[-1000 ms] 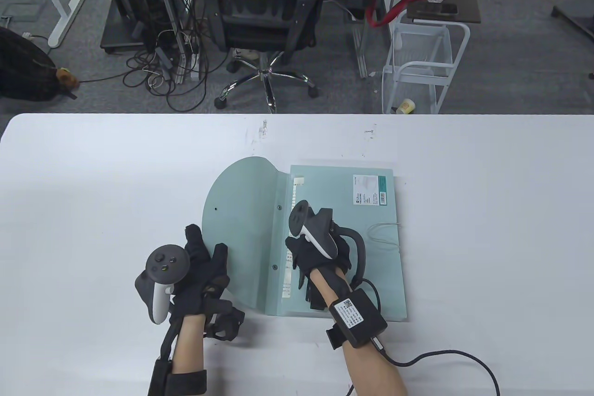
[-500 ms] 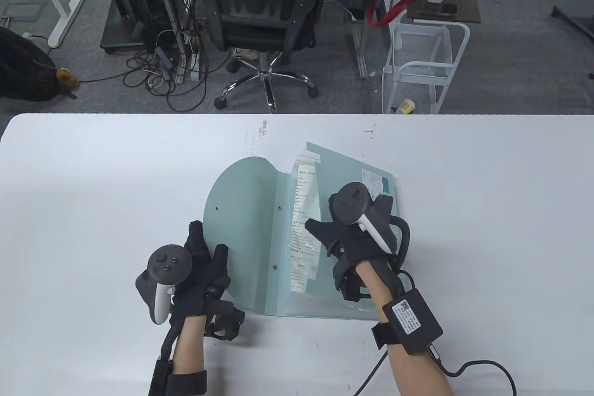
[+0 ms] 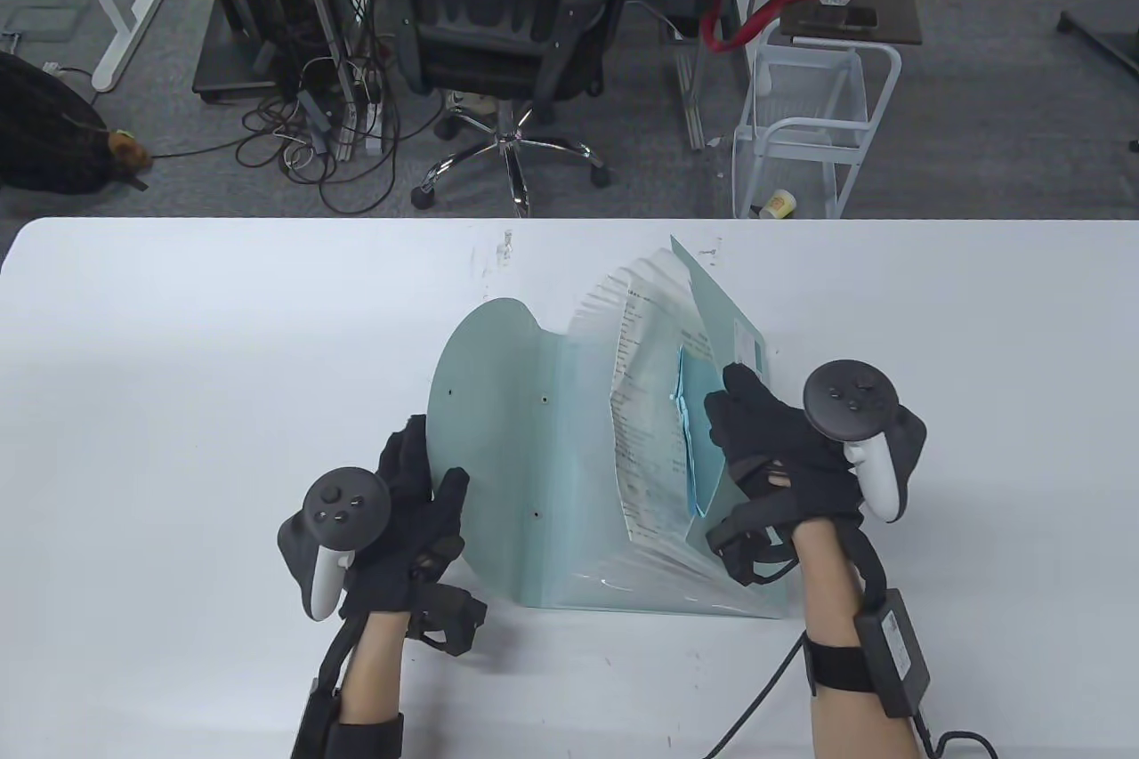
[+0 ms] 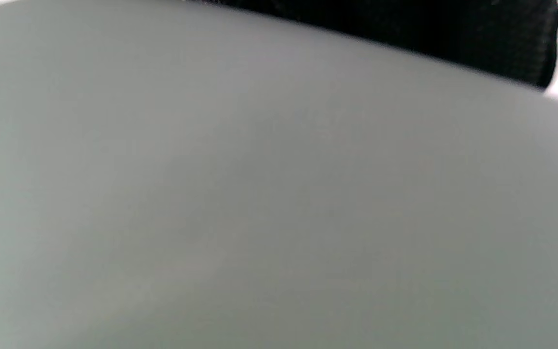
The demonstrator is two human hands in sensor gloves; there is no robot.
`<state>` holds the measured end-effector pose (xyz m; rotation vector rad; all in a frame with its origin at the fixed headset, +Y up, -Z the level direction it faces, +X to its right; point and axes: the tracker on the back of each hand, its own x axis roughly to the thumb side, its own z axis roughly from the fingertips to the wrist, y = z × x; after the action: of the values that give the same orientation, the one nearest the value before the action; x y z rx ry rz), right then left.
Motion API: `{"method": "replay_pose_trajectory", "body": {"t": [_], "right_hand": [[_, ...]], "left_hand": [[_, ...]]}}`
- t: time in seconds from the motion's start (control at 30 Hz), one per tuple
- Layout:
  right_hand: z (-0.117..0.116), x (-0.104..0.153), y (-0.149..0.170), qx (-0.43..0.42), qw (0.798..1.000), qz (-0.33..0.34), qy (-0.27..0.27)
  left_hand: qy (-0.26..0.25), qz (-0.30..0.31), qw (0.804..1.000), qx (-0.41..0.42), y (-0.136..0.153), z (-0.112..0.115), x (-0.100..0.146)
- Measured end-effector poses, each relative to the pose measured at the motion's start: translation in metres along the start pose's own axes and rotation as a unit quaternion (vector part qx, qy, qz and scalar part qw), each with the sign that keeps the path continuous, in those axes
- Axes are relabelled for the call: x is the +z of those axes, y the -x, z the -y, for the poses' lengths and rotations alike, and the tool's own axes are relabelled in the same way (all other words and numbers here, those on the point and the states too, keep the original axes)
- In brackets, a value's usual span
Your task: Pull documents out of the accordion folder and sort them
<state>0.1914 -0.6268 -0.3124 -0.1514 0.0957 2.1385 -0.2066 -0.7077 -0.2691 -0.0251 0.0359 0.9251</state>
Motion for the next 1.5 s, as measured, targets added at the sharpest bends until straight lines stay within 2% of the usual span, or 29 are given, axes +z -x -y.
{"method": "replay_pose_trajectory", "body": {"t": [0.2,0.37,0.47,0.53,0.7,0.87,0.93,1.07,1.17,1.3,1.5], "right_hand": [[0.025,0.004,0.033,-0.090,0.995,0.024,0.043],[0.036,0.001,0.045,-0.124,0.991,0.025,0.041],[0.036,0.001,0.045,-0.125,0.991,0.026,0.039],[0.034,0.002,0.044,-0.119,0.992,0.028,0.043],[0.028,0.001,0.041,-0.105,0.993,0.032,0.036],[0.023,0.000,0.038,-0.096,0.994,0.036,0.035],[0.022,0.001,0.037,-0.090,0.994,0.038,0.037],[0.021,0.002,0.036,-0.084,0.995,0.040,0.041],[0.021,0.002,0.036,-0.085,0.995,0.041,0.035],[0.021,0.002,0.037,-0.090,0.994,0.042,0.039],[0.020,0.001,0.036,-0.097,0.994,0.045,0.037]], "left_hand": [[0.018,0.051,0.999,-0.001,-0.025,0.012,0.003],[0.040,0.099,0.994,0.010,-0.051,0.020,0.009],[0.105,0.132,0.986,0.006,-0.068,0.025,0.012],[0.128,0.150,0.980,0.011,-0.084,0.025,0.015],[0.127,0.220,0.967,0.018,-0.143,0.018,0.026],[0.173,0.251,0.952,0.014,-0.199,0.032,0.027],[0.199,0.232,0.952,-0.007,-0.213,0.046,0.018],[0.246,0.175,0.953,-0.021,-0.220,0.075,-0.002],[0.218,0.137,0.965,-0.050,-0.221,0.089,-0.011],[0.176,0.095,0.969,-0.146,-0.223,0.099,-0.024],[0.189,0.023,0.959,-0.209,-0.215,0.112,-0.045]]}}
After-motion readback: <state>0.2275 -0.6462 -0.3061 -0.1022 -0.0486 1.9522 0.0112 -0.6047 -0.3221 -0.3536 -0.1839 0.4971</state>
